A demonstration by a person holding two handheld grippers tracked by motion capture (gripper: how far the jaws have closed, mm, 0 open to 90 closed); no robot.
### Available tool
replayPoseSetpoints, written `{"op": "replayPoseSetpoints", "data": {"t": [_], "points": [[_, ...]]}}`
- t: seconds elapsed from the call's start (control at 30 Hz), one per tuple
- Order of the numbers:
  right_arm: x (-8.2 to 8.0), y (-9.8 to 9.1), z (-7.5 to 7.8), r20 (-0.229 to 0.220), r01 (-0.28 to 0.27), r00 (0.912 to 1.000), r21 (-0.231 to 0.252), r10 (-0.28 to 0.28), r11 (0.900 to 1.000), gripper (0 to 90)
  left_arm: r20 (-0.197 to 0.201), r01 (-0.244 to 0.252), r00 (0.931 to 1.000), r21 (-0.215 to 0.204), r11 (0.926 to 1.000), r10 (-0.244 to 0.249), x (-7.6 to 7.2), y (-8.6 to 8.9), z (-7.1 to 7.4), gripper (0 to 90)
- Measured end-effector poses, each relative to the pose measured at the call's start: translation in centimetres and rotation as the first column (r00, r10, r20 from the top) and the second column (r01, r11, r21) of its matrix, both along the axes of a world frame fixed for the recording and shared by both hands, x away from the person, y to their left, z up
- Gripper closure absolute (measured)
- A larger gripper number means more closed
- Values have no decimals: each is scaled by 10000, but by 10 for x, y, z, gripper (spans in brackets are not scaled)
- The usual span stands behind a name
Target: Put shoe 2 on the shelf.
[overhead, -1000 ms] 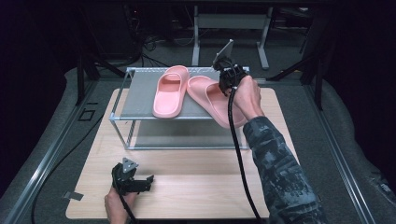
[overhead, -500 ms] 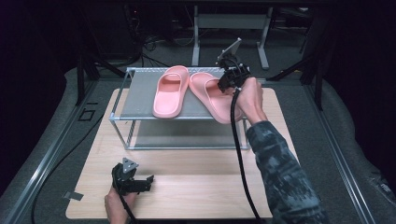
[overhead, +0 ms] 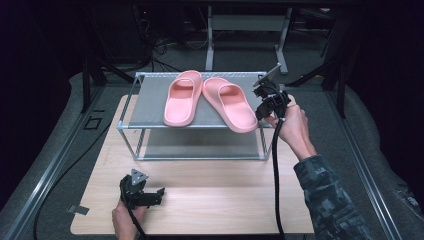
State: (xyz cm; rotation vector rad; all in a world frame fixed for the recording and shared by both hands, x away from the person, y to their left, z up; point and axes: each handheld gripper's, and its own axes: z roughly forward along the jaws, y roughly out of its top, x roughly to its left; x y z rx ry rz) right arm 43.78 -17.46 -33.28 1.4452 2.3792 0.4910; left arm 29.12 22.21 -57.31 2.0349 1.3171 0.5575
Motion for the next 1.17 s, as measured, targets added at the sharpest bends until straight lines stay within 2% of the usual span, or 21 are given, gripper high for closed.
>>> {"op": "replayPoseSetpoints", "data": {"t": [0.07, 0.3, 0.43, 0.63, 0.67, 0.73, 0.8, 0.97, 1.1, 1.17], "points": [[-1, 6, 0, -35, -174, 9998, 421, 176, 9990, 742, 5, 16, 10000, 24, 10000, -16, 0, 0, 0, 4], [6, 37, -7, 176, -664, 9977, 882, 651, 9939, 740, -22, 15, 10000, 6, 10000, -15, 0, 0, 0, 4], [15, 50, -10, 231, -719, 9973, 1086, 698, 9915, 740, -6, 15, 10000, -6, 10000, -15, 0, 0, 0, 5], [28, 60, -12, 329, -814, 9964, 1231, 779, 9890, 734, 0, 18, 10000, 18, 10000, -18, 0, 0, 0, 5], [28, 60, -12, 342, -784, 9966, 1136, 749, 9904, 722, 2, 18, 10000, 17, 10000, -18, 0, 0, 0, 5], [28, 56, -12, 328, -799, 9965, 1271, 763, 9887, 689, 2, 28, 10000, 18, 10000, -28, 0, 0, 0, 6], [26, 49, -13, 468, -702, 9968, 1216, 649, 9901, 622, -9, 33, 10000, -11, 10000, -33, 0, 0, 0, 6], [18, 28, -15, 690, -545, 9965, 1173, 466, 9916, 300, -9, 17, 10000, -7, 10000, -17, 0, 0, 0, 6], [10, 12, -14, 952, -444, 9949, 1270, 324, 9909, 154, -9, 15, 10000, -11, 10000, -15, 0, 0, 0, 6], [6, 6, -13, 1083, -388, 9938, 1253, 253, 9914, 147, -7, 18, 10000, -10, 10000, -18, 0, 0, 0, 6]]}}
